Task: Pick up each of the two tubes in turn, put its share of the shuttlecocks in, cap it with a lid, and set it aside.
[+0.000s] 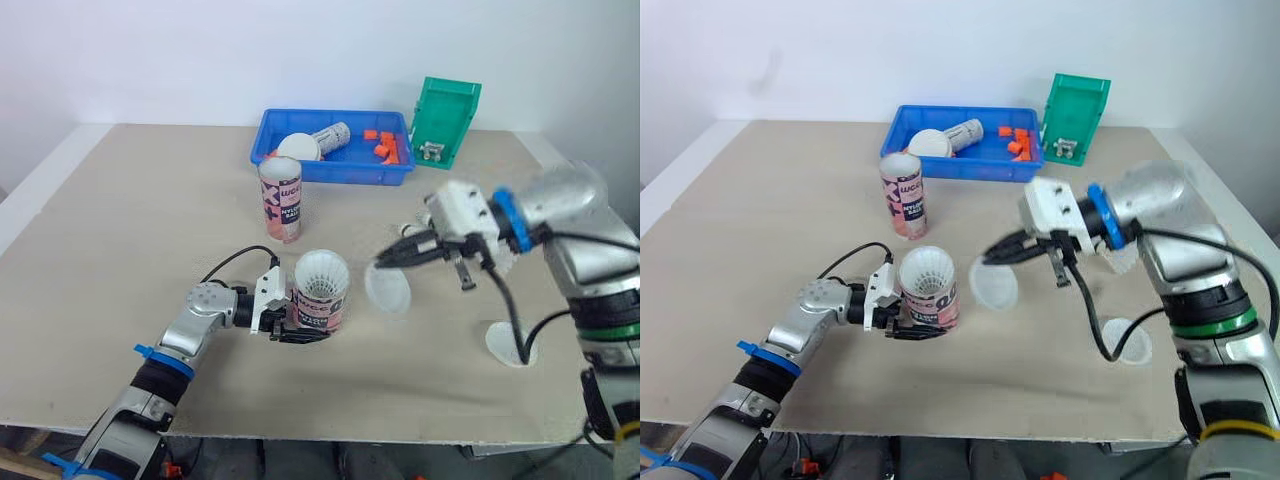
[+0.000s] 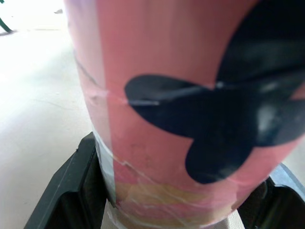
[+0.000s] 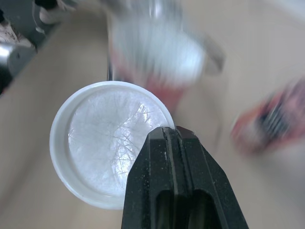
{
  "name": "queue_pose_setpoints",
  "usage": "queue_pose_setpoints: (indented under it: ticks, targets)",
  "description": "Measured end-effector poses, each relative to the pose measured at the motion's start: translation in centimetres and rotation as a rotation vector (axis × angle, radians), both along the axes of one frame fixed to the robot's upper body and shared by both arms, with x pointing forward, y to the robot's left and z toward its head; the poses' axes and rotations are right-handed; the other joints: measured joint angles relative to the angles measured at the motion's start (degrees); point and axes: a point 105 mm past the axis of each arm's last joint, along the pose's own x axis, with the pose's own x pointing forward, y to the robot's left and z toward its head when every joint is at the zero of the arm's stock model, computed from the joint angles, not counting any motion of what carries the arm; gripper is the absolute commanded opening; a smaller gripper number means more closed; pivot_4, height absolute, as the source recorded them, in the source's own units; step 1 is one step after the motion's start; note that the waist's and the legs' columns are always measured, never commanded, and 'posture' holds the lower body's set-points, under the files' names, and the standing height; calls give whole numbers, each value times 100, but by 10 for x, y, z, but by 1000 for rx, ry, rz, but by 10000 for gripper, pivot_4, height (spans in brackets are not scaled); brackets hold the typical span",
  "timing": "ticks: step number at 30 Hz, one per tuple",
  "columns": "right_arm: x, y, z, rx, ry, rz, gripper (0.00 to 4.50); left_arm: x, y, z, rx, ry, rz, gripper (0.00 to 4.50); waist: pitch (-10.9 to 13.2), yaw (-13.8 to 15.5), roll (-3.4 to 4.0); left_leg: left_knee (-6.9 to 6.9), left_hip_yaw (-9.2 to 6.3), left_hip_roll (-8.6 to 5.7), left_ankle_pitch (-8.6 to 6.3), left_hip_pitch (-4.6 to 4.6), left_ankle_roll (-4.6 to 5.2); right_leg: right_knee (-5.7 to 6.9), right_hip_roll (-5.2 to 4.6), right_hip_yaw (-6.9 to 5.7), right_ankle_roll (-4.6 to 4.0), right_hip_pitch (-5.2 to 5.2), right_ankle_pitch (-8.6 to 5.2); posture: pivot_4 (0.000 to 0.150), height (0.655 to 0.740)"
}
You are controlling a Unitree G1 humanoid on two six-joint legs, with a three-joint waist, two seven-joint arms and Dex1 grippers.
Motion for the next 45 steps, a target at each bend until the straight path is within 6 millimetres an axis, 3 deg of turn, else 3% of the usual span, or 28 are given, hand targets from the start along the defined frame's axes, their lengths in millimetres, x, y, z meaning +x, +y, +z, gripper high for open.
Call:
queue_pose_setpoints:
  ticks: [6, 9, 12, 24, 31, 45]
  targets:
    - [-15, 43, 47, 25, -203, 200, 259, -1, 8, 2, 40, 30, -32, 29945, -1, -83, 2, -62, -15, 16, -1, 12, 0, 2, 35, -1, -25, -8, -25, 1500, 7038]
    - [-14, 59, 42, -18, -240, 254, 259, -1, 8, 3, 52, 38, -45, 29945, -2, -87, 1, -76, -24, 20, -1, 18, 1, 4, 45, -4, -23, -5, -31, 1500, 7038]
    - [1, 75, 28, -107, -275, 276, 259, 0, 9, 5, 69, 36, -58, 29945, 1, -103, 5, -77, -18, 20, -2, 18, 2, 7, 45, 1, -20, -9, -29, 1500, 7038]
    - [7, 82, 17, -228, -388, 360, 259, -2, 10, 3, 77, 32, -54, 29945, 1, -101, 3, -79, -21, 24, -2, 21, 2, 8, 47, -2, -35, -6, -39, 1500, 7038]
    - [-11, 85, 39, -179, -392, 432, 259, -2, 11, 3, 78, 31, -50, 29945, 0, -106, 3, -83, -22, 28, -3, 28, 3, 9, 50, -4, -46, -2, -43, 1500, 7038]
    - [-4, 86, 18, -253, -390, 426, 259, -1, 11, 4, 78, 20, -51, 29945, 0, -104, 3, -83, -19, 28, -3, 29, 4, 9, 48, -2, -46, -3, -42, 1500, 7038]
